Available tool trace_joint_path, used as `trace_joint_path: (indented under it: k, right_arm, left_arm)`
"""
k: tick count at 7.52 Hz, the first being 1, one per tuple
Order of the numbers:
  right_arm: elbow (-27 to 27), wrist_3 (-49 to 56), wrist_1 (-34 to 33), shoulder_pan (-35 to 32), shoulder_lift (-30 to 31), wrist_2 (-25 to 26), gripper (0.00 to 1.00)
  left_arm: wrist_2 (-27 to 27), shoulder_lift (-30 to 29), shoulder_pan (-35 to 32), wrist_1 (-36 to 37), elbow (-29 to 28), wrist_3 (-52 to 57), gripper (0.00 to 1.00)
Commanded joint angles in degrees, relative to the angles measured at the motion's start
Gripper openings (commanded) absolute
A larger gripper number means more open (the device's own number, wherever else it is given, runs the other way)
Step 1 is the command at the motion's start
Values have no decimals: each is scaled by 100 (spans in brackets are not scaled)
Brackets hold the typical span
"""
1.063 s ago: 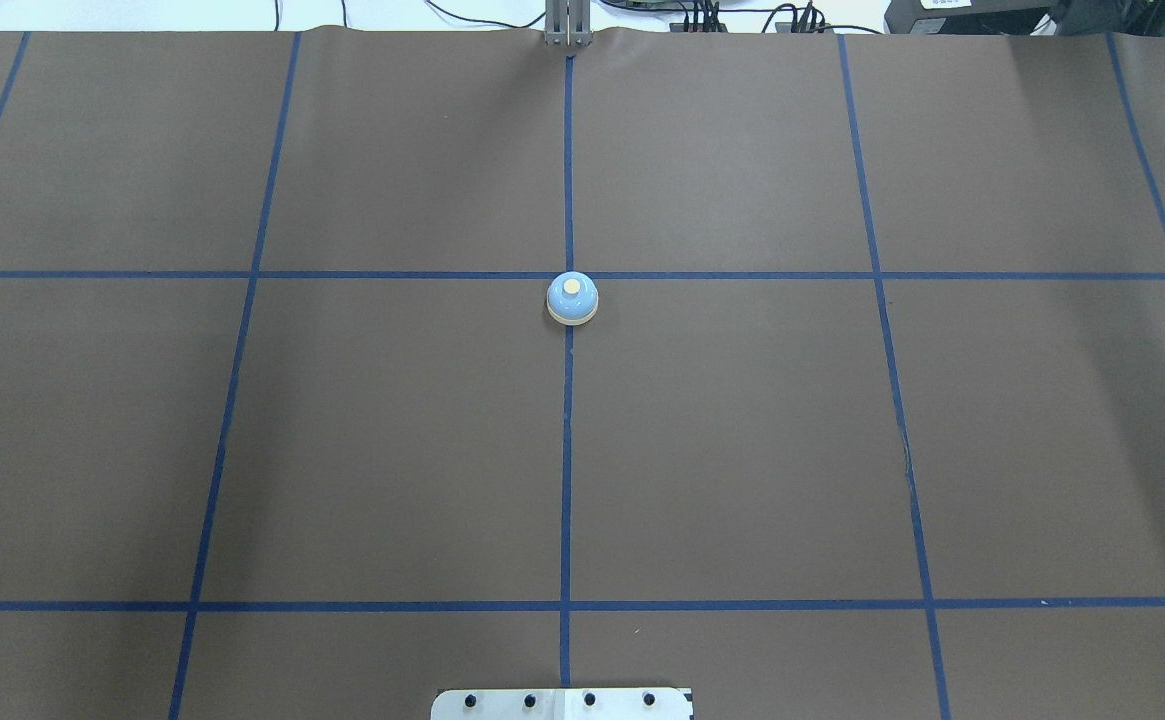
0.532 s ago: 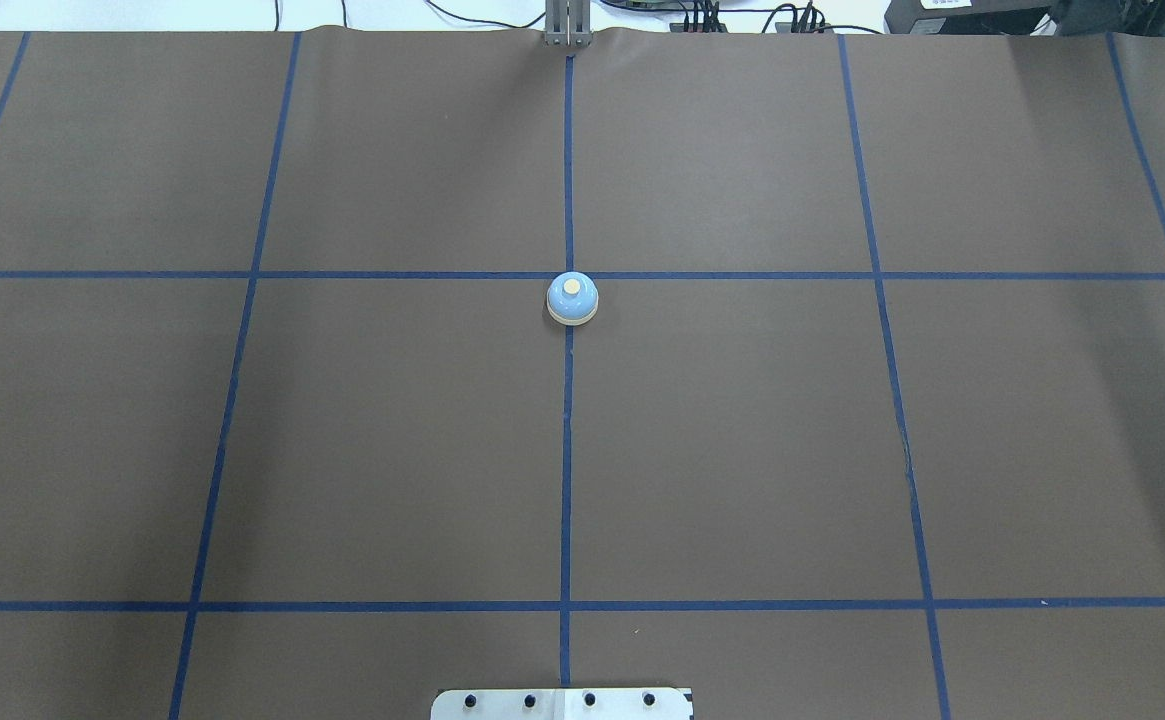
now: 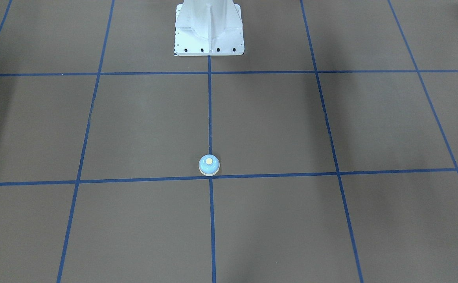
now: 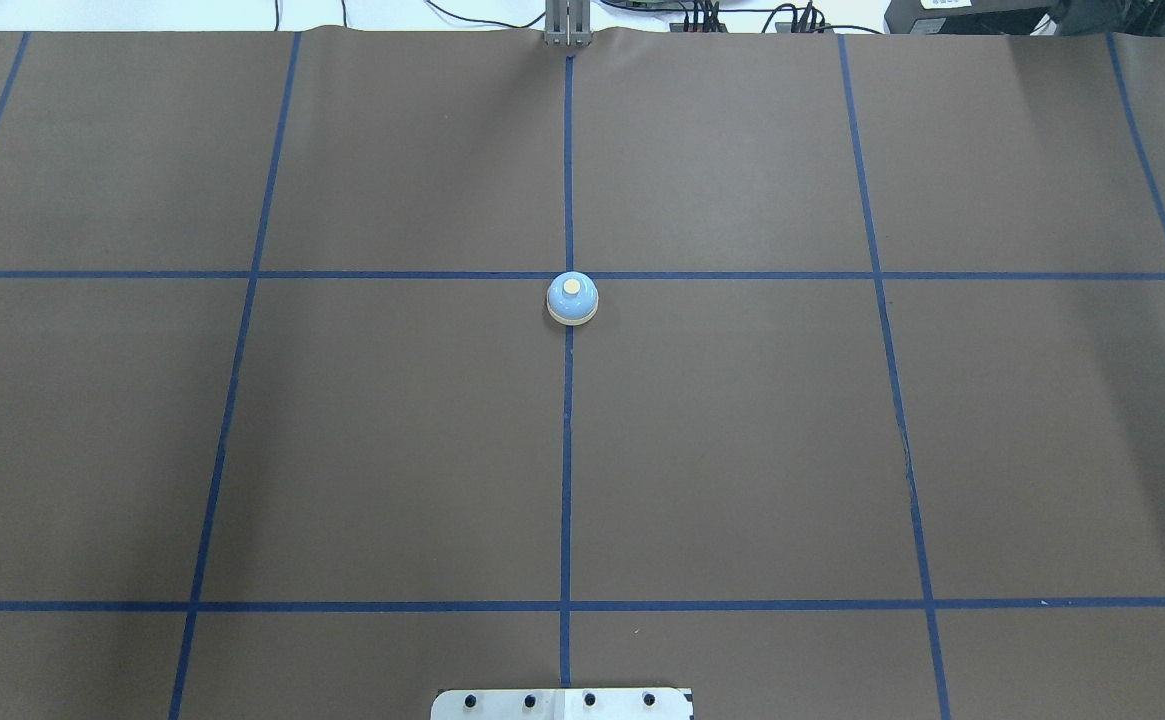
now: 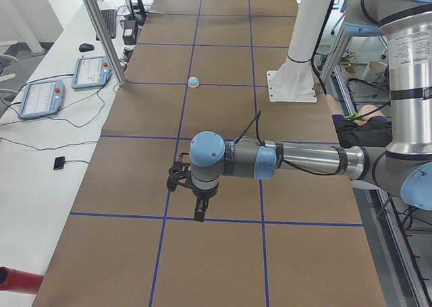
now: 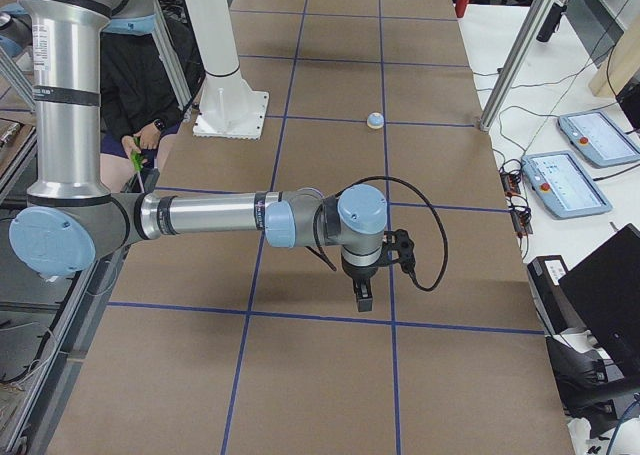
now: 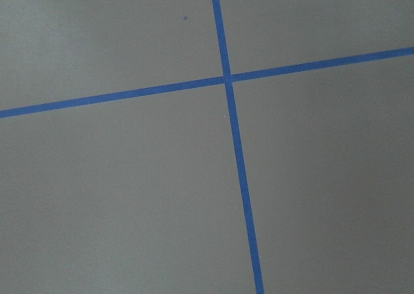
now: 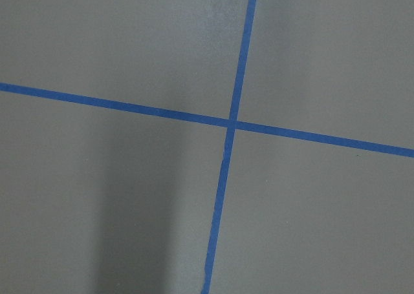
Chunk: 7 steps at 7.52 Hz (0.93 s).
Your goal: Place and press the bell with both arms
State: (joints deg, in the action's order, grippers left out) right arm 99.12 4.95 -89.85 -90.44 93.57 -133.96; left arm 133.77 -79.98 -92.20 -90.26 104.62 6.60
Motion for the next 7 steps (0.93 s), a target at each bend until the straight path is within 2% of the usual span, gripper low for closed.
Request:
trace_joint_path:
  k: [1, 7]
  right_arm:
    - [2, -12, -6, 9, 3, -7, 100]
    - [-34, -55, -6, 71, -6, 28, 100]
  left_arm:
    - [0, 0, 0, 0, -3, 0, 100]
    - [0, 27, 9, 9, -20, -9, 100]
